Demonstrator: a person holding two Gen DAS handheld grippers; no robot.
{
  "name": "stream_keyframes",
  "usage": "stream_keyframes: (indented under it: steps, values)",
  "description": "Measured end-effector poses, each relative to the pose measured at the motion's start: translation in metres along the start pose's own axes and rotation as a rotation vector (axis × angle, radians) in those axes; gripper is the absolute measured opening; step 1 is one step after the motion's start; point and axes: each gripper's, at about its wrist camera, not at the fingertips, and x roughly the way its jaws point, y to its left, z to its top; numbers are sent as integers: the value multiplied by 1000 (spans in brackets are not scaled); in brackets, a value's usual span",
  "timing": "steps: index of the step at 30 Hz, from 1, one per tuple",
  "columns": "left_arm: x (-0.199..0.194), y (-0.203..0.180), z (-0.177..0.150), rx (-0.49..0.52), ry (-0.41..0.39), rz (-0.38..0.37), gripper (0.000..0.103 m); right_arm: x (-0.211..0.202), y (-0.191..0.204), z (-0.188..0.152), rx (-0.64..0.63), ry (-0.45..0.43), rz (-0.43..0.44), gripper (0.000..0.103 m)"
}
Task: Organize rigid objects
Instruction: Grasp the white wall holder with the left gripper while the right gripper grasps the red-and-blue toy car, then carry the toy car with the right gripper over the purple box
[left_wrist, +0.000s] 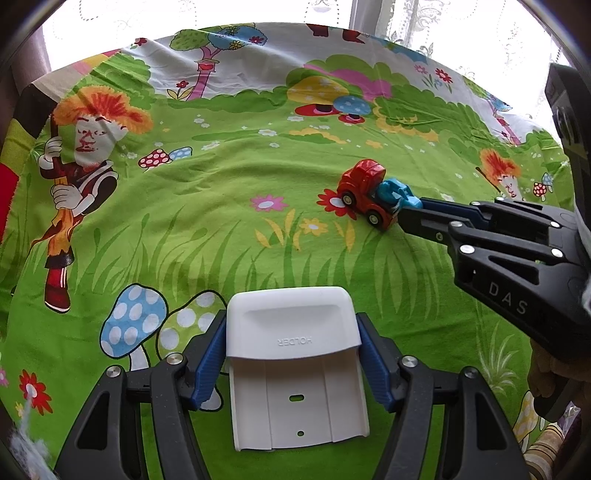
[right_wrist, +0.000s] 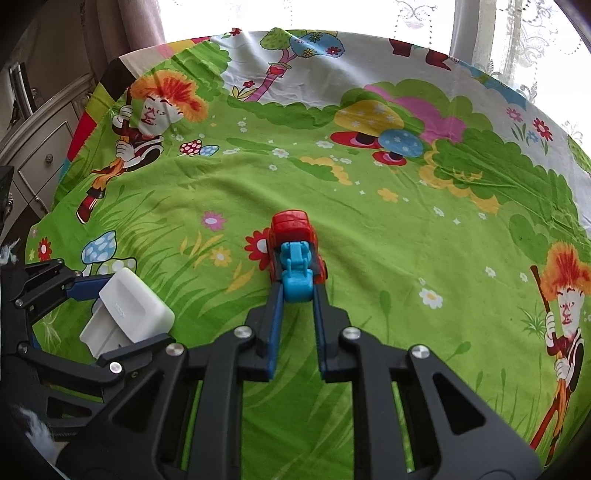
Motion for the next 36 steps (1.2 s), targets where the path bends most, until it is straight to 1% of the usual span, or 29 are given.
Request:
stream_keyframes:
  steps: [3,10,19,21,26,29,33,36]
  values:
    - [0,0,0,-3,-1,-3,66,-11,-4,0,41,-10,-3,19]
    - [-2,1,-1,-4,-3,-7,66,-57,-15,-9,156,-42,-1,19]
    - [-8,1,-4,-3,-20,-23,66,-106,-21,-43,226,-71,-44,19]
    - [-11,-1,-4,4,-29,-34,66,-120,-20,-53,238,-87,-71,19]
    - [-25,-11,-6,37,-52,-54,66,-160,-24,-83,298,-136,-105,19]
    - [-35,-15,-7,32,-59,-79,65,-184,-28,-103,320,-155,-137,19]
    - [-49,-26,-11,40,-68,-106,65,-217,-39,-135,364,-169,-171,19]
    - [-59,-38,-14,54,-69,-136,65,-242,-48,-164,385,-170,-220,19]
